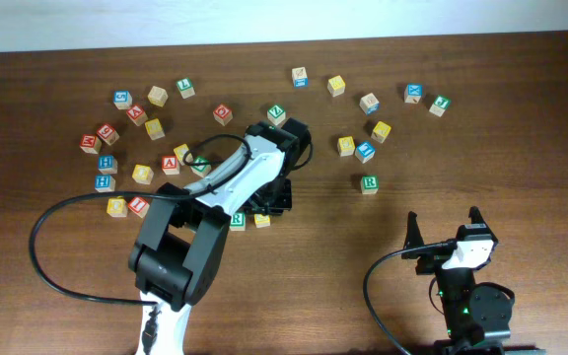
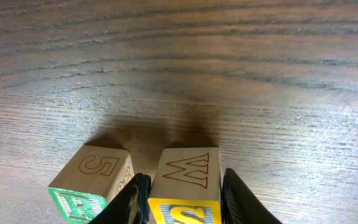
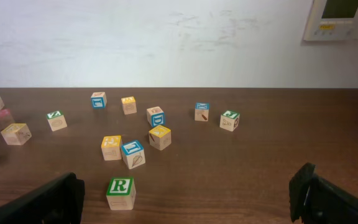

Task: Spell out RSS
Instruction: 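Place the S block to the right of the R block and release, then move the left gripper up to another yellow S block and grasp it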

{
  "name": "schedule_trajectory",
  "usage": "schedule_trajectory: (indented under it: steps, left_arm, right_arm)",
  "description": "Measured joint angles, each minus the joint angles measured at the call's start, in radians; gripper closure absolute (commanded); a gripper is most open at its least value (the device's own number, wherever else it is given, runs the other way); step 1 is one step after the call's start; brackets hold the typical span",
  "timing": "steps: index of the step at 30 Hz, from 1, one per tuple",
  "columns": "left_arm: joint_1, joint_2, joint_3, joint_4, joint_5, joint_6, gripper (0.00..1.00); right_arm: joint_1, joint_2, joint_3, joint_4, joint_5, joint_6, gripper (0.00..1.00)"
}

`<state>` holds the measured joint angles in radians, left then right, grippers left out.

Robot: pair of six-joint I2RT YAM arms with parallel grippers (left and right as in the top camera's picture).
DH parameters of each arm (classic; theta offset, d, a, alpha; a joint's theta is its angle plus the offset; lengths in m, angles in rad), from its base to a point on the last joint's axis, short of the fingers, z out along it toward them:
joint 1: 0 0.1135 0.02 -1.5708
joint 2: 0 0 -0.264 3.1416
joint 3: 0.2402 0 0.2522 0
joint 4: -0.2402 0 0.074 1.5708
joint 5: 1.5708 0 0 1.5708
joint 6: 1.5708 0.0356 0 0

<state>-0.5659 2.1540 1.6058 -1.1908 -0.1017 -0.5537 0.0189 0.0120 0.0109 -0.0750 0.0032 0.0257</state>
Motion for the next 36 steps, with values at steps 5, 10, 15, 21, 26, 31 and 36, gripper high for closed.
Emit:
schedule_trajectory:
  steps: [5, 10, 15, 21, 26, 31, 36]
  left_arm:
    - [0.000, 0.000, 0.000, -0.016, 0.000, 0.015, 0.71]
    - [0.000, 0.000, 0.000, -0.021, 0.000, 0.015, 0.71]
    - [0.000, 0.000, 0.000, -0.021, 0.000, 0.015, 0.71]
    - [0.018, 0.000, 0.000, -0.021, 0.000, 0.015, 0.71]
    - [0.023, 0.000, 0.000, -0.021, 0.000, 0.030, 0.71]
    - [0.023, 0.000, 0.000, -0.021, 0.027, 0.064, 0.72]
    - [0.023, 0.000, 0.000, -0.021, 0.045, 0.083, 0.64]
  right_arm:
    - [0.000, 0.000, 0.000, 0.000, 0.000, 0.001, 0.02]
    - [0.000, 0.000, 0.000, 0.000, 0.000, 0.000, 0.02]
    - [0.000, 0.000, 0.000, 0.000, 0.000, 0.000, 0.02]
    - [0.000, 0.000, 0.000, 0.000, 0.000, 0.000, 0.02]
    - [0.000, 0.000, 0.000, 0.000, 0.000, 0.000, 0.02]
    - [0.000, 0.000, 0.000, 0.000, 0.000, 0.000, 0.02]
    - [0.000, 0.000, 0.000, 0.000, 0.000, 0.000, 0.02]
